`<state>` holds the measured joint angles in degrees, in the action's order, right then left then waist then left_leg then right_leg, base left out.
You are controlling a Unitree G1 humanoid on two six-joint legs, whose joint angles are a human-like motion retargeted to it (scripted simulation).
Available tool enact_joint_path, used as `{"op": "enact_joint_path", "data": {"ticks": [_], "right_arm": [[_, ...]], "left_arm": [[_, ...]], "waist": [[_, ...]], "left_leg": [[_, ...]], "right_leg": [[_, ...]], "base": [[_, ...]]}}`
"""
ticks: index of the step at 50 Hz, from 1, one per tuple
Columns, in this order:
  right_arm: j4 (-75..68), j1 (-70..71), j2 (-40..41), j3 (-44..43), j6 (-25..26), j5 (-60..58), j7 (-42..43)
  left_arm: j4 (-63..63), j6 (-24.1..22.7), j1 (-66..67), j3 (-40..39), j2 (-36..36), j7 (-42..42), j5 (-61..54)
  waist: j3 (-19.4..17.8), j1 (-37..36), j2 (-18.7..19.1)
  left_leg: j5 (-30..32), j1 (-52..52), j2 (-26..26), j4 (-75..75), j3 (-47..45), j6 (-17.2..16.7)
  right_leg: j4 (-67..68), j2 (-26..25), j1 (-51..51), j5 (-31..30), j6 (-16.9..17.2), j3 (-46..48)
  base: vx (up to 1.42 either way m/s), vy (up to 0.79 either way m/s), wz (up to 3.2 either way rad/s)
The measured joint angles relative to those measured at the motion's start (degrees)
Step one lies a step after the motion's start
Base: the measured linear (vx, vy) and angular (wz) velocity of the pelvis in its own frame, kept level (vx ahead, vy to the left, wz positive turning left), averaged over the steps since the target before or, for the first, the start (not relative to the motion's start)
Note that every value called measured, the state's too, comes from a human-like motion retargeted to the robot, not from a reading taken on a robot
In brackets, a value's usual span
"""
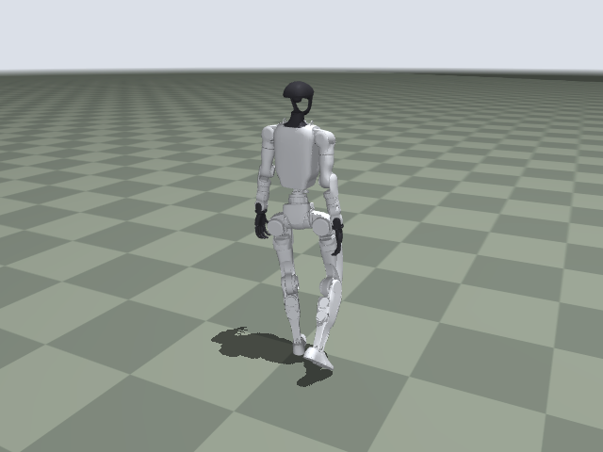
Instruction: In place motions
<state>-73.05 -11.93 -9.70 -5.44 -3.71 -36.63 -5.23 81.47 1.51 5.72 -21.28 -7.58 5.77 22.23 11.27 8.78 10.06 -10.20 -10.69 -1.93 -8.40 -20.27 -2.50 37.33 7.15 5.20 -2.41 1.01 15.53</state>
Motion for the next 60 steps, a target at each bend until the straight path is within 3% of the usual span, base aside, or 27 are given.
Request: {"op": "enact_joint_path", "data": {"ticks": [4, 10, 13, 18, 23, 25, 28, 32, 35, 38, 42, 43, 47, 50, 55, 60], "right_arm": [[-2.90, 1.20, 0.97, -1.65, 0.86, 3.89, -0.15], [-7.37, 3.34, 2.12, -4.39, 1.76, 8.98, -3.15], [-9.47, 4.44, 2.27, -5.04, 2.40, 10.13, -4.16], [-11.16, 5.53, 2.59, -5.43, 3.43, 11.50, -5.40], [-11.74, 6.43, 2.76, -5.93, 4.18, 13.70, -5.97], [-12.08, 6.57, 2.81, -6.29, 4.44, 14.41, -5.58], [-12.77, 6.54, 2.71, -6.90, 4.97, 14.52, -5.11], [-15.26, 6.89, 2.36, -8.08, 6.05, 14.16, -4.78], [-16.22, 7.52, 2.14, -8.74, 6.98, 14.65, -5.19], [-15.16, 7.64, 1.86, -9.34, 6.19, 16.45, -5.20], [-15.70, 7.70, 0.82, -9.25, 6.34, 17.31, -4.84], [-16.07, 8.02, 0.56, -9.24, 6.77, 16.70, -4.70], [-16.63, 8.77, -0.36, -8.05, 7.73, 14.42, -4.50], [-16.45, 8.92, -0.58, -6.77, 8.27, 12.90, -5.07], [-16.12, 10.01, 0.31, -5.30, 10.98, 10.51, -7.04], [-15.24, 11.14, 1.85, -2.46, 11.51, 8.36, -9.20]], "left_arm": [[0.48, 0.24, -1.73, 1.93, -0.51, 0.52, 2.01], [1.24, 0.08, -4.78, 3.50, -0.47, 0.16, 1.96], [1.72, -0.11, -4.72, 3.51, 0.05, -0.09, 1.89], [2.60, -0.32, -2.38, 1.86, 1.74, 0.29, 1.01], [3.60, 0.07, -1.29, 0.55, 2.92, 0.36, 1.13], [4.01, 0.15, -1.10, 0.51, 3.13, 0.39, 1.10], [4.53, 0.23, -0.89, 0.70, 3.10, 0.44, 1.26], [5.84, 0.60, -0.60, -0.15, 2.72, 0.08, 1.48], [5.84, 0.92, -0.14, -0.86, 3.18, -0.40, 0.25], [3.35, 0.63, -1.23, 0.18, 2.58, 0.96, 1.59], [0.14, -0.86, -2.49, 0.61, 2.66, -0.58, 1.13], [-0.07, -1.16, -2.90, 0.25, 2.93, -1.08, 0.03], [-0.46, -1.60, -4.04, -0.42, 3.46, -0.91, -1.78], [-0.87, -1.91, -3.54, 0.52, 3.08, -1.03, -1.08], [1.83, -1.57, -1.46, -0.05, 2.75, -1.06, -1.18], [6.60, -0.63, 1.21, -2.16, 1.67, -1.06, 0.05]], "waist": [[-1.04, -0.49, 0.46], [-3.04, -3.44, -2.40], [-3.29, -2.60, -4.09], [-3.39, 1.67, -5.88], [-3.90, 3.54, -9.41], [-4.16, 3.39, -10.25], [-3.69, 3.48, -9.92], [0.08, 1.03, -10.07], [-0.18, 3.38, -9.39], [-0.23, 7.13, -9.83], [-1.26, 5.46, -13.18], [-1.78, 4.96, -13.36], [-3.24, 2.27, -11.61], [-4.68, -0.81, -10.04], [-7.31, -3.91, -7.32], [-7.02, -2.66, -7.69]], "left_leg": [[0.67, 0.74, 0.70, -0.29, 9.68, 0.81], [1.46, 3.29, 2.82, 0.13, 18.26, 1.80], [1.55, 4.80, 3.92, 0.92, 19.95, 2.50], [1.02, 7.43, 6.33, 1.45, 24.85, 3.76], [-0.58, 11.18, 11.22, 1.11, 28.38, 5.11], [-1.46, 13.18, 12.22, 1.00, 29.00, 5.31], [-2.37, 15.30, 12.12, 0.14, 29.73, 5.56], [1.46, 15.42, 12.30, -2.11, 26.01, 5.79], [12.06, 14.35, 10.18, -9.56, 19.98, 3.32], [21.14, 10.26, 5.88, -21.41, 5.94, 0.12], [14.42, 3.45, 4.39, -38.06, -7.34, 8.30], [13.51, 2.18, 3.88, -39.43, -9.71, 8.62], [12.14, -7.03, 6.45, -37.59, -9.18, 4.86], [12.34, -11.20, 6.55, -27.62, -9.54, 2.64], [13.60, -13.45, 2.44, -6.84, -12.10, 3.78], [11.71, -13.37, 1.51, 0.31, -11.87, 3.45]], "right_leg": [[14.55, -7.93, 3.52, -0.72, -2.54, -3.93], [33.80, -6.04, 13.16, 11.30, -8.93, 2.16], [34.60, -5.30, 19.72, 14.53, -8.67, 3.30], [17.18, -5.27, 26.16, 12.23, -3.54, 1.45], [-12.10, -2.10, 24.69, 5.71, 1.02, -5.98], [-19.92, -2.55, 23.95, 5.21, 2.16, -13.21], [-25.02, -0.82, 21.28, 4.15, 5.12, -14.09], [-24.15, -0.50, 21.28, 2.40, 4.62, -10.85], [-25.55, -0.93, 17.76, 3.15, 5.10, -13.07], [-26.96, 2.67, 14.20, 5.01, 5.82, -8.93], [-27.55, 5.54, 10.11, 7.15, 5.31, -9.14], [-27.74, 5.74, 9.02, 7.74, 5.11, -8.35], [-29.74, 2.68, 5.10, 9.85, 3.28, -6.20], [-30.11, -0.58, 2.04, 12.20, 2.00, -5.27], [-31.04, -6.66, -4.81, 15.58, -0.13, -2.80], [-31.13, -8.28, -11.36, 17.90, -0.31, 1.06]], "base": [[0.26, 0.03, 2.39], [0.29, -0.08, 1.77], [0.28, -0.17, 1.90], [0.29, -0.21, 1.67], [0.30, -0.20, 0.94], [0.34, -0.24, 0.57], [0.40, -0.30, 0.35], [0.43, -0.31, -0.32], [0.46, -0.38, 0.36], [0.32, -0.29, 0.97], [0.38, -0.26, 0.30], [0.30, -0.22, 0.20], [0.34, -0.22, 0.15], [0.40, -0.22, -0.01], [0.47, -0.22, 0.17], [0.64, -0.18, 0.61]]}}
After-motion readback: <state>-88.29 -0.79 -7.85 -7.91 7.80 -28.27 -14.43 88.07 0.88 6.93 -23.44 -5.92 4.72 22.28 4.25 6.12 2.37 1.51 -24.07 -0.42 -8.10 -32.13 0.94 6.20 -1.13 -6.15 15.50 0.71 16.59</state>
